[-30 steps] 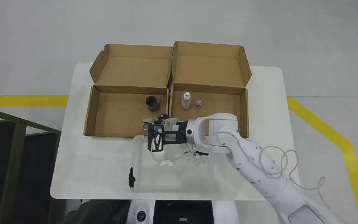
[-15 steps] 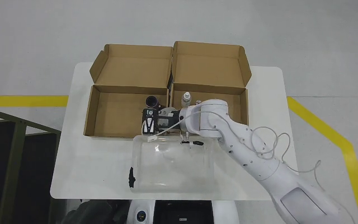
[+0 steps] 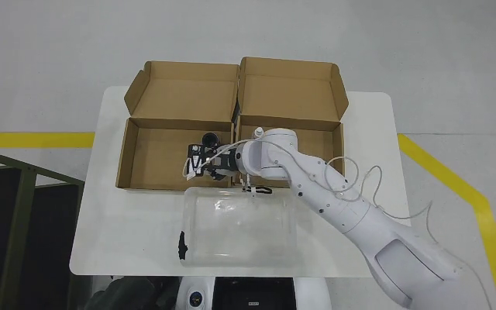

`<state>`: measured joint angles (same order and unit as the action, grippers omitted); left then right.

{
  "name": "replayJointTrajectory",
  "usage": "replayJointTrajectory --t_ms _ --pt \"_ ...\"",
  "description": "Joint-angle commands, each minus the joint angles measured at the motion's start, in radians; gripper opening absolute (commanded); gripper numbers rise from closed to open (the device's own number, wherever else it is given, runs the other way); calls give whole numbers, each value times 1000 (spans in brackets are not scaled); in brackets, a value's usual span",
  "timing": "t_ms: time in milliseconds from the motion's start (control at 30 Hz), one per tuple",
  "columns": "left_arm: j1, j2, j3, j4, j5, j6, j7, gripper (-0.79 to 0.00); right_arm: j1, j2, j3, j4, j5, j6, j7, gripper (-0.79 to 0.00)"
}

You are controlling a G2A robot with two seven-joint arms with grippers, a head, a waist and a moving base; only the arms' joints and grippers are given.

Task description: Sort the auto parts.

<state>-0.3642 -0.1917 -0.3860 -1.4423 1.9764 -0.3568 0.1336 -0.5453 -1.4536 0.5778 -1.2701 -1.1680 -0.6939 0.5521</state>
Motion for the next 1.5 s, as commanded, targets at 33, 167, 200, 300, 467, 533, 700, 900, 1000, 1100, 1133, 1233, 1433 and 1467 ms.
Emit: replayJointTrajectory --t_ms 33,167,200,300,467,533,700,900,1000,1100,1133,1233,1433,1467 --pt "0 0 0 0 0 0 0 0 15 -13 -15 35 2 0 -7 -785" --pt "0 0 0 0 0 0 0 0 31 -29 -32 74 1 -2 -8 -785" --pt "0 0 0 0 0 0 0 0 34 -33 -36 83 0 -2 -6 -785" --pt "0 0 0 0 0 0 0 0 41 -44 -47 110 2 -3 -5 -785" --pt "0 0 0 0 0 0 0 0 51 -59 -57 151 4 -2 -5 -785" --pt "0 0 0 0 0 0 0 0 54 -65 -60 167 3 -1 -3 -785" --pt "0 0 0 0 0 0 0 0 59 -78 -66 197 2 1 4 -785" --pt "0 0 0 0 0 0 0 0 63 -93 -73 231 11 -8 18 -767" --pt "0 0 0 0 0 0 0 0 65 -100 -77 247 11 -10 26 -708" --pt "0 0 0 0 0 0 0 0 68 -107 -80 264 12 -13 34 -665" --pt "0 0 0 0 0 0 0 0 69 -109 -81 268 11 -13 34 -653" --pt "0 0 0 0 0 0 0 0 72 -115 -82 277 7 -13 35 -591" --pt "0 0 0 0 0 0 0 0 74 -122 -79 277 -1 -11 43 -471" --pt "0 0 0 0 0 0 0 0 74 -123 -78 274 -3 -10 46 -462"
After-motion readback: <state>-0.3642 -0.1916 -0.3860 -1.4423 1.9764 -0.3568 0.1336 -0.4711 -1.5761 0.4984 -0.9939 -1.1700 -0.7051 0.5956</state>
